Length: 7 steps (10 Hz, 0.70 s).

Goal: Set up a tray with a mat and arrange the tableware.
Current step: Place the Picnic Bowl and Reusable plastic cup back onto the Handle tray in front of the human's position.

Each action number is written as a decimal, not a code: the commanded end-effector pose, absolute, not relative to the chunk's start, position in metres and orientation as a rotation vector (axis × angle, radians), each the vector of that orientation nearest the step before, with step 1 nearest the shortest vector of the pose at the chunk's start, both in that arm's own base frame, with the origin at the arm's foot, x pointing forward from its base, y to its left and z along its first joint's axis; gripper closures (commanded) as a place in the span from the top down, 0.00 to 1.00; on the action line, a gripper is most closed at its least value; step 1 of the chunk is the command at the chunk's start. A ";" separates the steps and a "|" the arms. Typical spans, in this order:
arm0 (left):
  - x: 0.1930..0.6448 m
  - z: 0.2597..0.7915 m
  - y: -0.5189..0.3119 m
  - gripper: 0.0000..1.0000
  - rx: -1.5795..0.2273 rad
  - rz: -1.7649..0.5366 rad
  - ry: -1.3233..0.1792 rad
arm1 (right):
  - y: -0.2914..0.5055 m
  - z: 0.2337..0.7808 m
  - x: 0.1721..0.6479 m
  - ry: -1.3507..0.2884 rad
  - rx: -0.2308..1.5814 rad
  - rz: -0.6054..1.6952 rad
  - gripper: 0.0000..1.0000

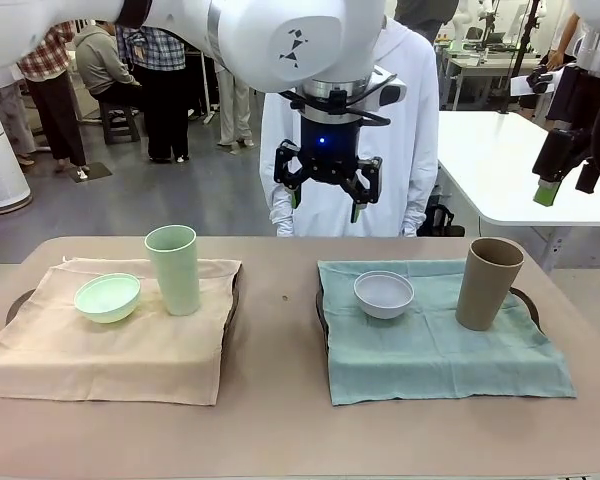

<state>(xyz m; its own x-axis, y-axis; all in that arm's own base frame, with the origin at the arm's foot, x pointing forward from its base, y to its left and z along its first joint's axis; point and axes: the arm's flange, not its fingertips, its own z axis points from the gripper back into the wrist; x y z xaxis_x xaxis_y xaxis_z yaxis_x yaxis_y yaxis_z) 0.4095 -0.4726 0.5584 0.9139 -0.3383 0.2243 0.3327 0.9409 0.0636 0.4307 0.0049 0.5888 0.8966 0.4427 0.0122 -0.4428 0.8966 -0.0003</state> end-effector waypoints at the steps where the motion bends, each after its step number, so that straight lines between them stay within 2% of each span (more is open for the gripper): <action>1: 0.432 0.576 -0.396 1.00 -0.082 -0.319 -0.157 | -0.036 0.580 0.422 -0.031 0.050 0.332 1.00; 4: 0.427 0.604 -0.287 1.00 -0.157 -0.364 -0.068 | -0.087 0.574 0.391 -0.033 0.116 0.202 1.00; 7: 0.408 0.629 -0.190 1.00 -0.062 -0.339 -0.008 | -0.126 0.570 0.355 -0.033 0.135 0.118 1.00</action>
<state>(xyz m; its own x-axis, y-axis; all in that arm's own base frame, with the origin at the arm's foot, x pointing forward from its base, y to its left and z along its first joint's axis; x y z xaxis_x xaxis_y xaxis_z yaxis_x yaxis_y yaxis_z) 0.4196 -0.2090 0.6305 0.9433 -0.3305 0.0318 0.3320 0.9372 -0.1070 0.3663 -0.1324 0.5725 0.9893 0.1426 0.0311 -0.1452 0.9827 0.1151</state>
